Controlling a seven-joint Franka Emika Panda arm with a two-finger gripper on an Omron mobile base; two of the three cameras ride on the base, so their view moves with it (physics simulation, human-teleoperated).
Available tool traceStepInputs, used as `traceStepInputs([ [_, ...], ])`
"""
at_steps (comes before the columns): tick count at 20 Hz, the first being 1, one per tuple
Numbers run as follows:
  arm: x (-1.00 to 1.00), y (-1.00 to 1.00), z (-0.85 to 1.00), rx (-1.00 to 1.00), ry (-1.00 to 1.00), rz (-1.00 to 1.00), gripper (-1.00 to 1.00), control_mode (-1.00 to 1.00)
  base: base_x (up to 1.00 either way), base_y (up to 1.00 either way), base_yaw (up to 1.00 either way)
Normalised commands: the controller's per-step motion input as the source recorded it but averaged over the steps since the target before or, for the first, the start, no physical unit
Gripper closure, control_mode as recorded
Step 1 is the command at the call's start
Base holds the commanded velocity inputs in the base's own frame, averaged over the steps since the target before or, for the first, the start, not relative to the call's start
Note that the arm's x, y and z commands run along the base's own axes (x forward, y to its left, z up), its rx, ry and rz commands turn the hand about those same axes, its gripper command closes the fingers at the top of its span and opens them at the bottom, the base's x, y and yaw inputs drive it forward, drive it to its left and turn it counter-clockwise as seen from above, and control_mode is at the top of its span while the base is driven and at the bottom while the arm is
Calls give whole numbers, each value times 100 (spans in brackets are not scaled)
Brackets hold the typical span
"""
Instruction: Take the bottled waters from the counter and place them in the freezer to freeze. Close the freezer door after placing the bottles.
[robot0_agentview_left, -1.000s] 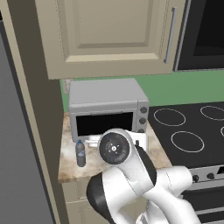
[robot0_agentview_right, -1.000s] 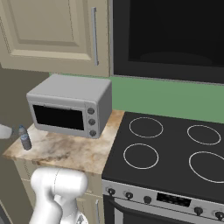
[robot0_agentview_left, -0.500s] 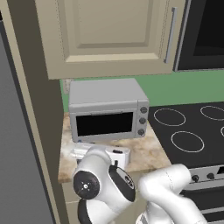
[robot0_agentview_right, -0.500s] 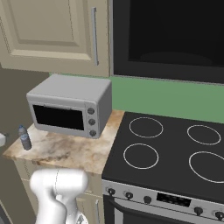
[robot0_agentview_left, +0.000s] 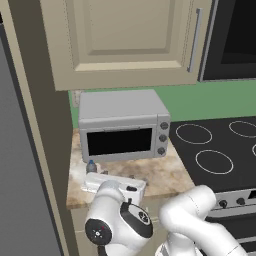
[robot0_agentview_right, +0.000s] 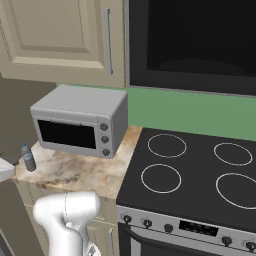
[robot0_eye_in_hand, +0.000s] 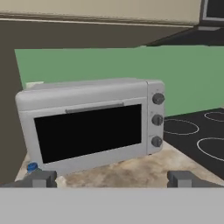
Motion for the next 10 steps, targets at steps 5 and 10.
traceStepInputs([
  [5, 5, -5, -45, -3, -3, 13, -100, -100, 0, 0, 0],
  [10, 6, 0, -33, -13, 4, 17, -100, -100, 0, 0, 0],
])
